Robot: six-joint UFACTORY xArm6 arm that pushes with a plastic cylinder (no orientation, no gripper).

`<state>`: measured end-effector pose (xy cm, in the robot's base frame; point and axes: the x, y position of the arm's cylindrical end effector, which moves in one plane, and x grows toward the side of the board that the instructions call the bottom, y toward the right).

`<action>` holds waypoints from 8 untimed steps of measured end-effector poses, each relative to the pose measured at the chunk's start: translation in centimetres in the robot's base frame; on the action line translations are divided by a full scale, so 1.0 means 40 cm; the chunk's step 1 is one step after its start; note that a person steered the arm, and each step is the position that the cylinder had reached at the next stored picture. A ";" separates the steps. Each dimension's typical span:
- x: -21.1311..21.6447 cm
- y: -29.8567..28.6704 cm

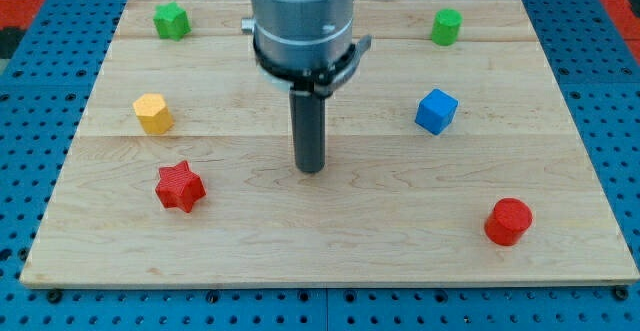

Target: Move the yellow heart near the blue triangle

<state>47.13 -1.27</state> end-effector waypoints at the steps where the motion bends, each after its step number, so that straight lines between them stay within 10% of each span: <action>1: -0.101 -0.067; 6: -0.113 0.051; 8: -0.278 0.098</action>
<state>36.02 2.65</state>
